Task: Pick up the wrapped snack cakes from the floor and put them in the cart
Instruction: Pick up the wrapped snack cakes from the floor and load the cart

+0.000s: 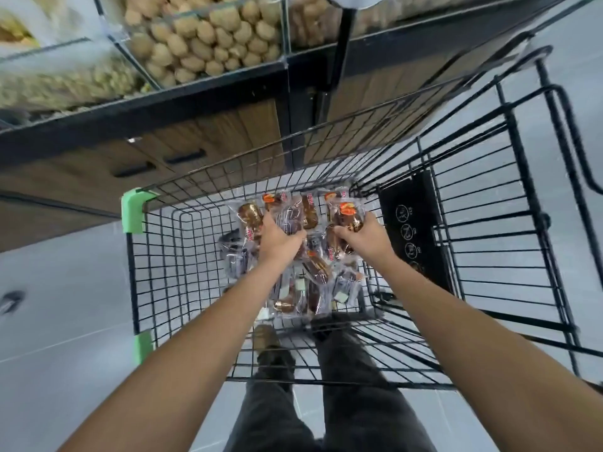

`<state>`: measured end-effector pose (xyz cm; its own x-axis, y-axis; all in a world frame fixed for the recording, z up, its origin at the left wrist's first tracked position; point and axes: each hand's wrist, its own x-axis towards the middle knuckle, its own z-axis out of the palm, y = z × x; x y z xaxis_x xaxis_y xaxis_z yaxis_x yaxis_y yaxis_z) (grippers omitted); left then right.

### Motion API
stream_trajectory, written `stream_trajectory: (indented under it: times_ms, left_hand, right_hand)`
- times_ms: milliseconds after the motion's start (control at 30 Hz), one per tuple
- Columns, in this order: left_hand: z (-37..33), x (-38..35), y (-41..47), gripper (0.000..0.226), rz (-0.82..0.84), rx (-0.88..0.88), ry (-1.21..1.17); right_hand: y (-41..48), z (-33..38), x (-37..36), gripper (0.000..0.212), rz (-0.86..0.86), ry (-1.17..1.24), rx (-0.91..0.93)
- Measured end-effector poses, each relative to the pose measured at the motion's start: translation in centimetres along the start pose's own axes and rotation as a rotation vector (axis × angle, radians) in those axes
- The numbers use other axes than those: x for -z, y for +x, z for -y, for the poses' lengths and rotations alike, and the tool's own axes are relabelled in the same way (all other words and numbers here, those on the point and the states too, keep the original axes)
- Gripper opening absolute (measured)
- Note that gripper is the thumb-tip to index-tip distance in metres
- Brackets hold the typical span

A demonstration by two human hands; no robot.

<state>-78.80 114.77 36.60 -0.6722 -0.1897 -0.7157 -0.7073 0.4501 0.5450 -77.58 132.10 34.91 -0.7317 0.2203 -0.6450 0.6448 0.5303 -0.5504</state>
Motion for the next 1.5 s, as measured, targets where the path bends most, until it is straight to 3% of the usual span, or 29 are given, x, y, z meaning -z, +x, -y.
stream_trajectory:
  times_ms: [100,233,367,533,667,767,900,1233,1500]
  left_hand:
    - [-0.5,-1.8,2.2,0.092,0.003,0.031,-0.003]
    - [-1.0,-3.7,4.6,0.093,-0.029,0.05,-0.034]
    - [-1.0,-5.1,6.9,0.098,-0.045,0.052,-0.022]
    - [-0.6,-6.5,10.4,0.099,-0.044,0.019,0.074]
    - [0.2,-8.0,13.1,0.106,-0.039,0.006,0.116]
    - [0.8,-8.9,14.1,0.102,-0.056,0.003,0.077]
    - [0.8,-9.4,14.5,0.107,0.009,0.015,0.056]
    - [0.8,-6.8,9.3,0.09,-0.051,-0.071,-0.053]
    - [0.6,1.8,1.0,0.074,-0.179,-0.169,-0.281]
  right_hand:
    - [2.3,-0.5,-0.4,0.071,0.033,0.016,-0.043]
    - [5.0,-0.8,-0.9,0.065,0.046,0.04,-0.054]
    - [7.6,-1.0,-1.5,0.041,0.075,0.007,-0.047]
    - [11.4,-1.0,-3.2,0.079,0.064,-0.013,-0.03]
    - [14.0,-1.8,-5.0,0.078,0.024,0.028,-0.042]
    - [15.0,-2.9,-5.6,0.062,-0.015,0.032,-0.015]
    - [15.0,-3.7,-5.4,0.067,0.004,0.076,-0.005]
    - [10.9,-2.8,-2.9,0.04,0.105,0.109,0.067]
    - [3.2,4.9,-0.9,0.049,0.258,0.086,0.284]
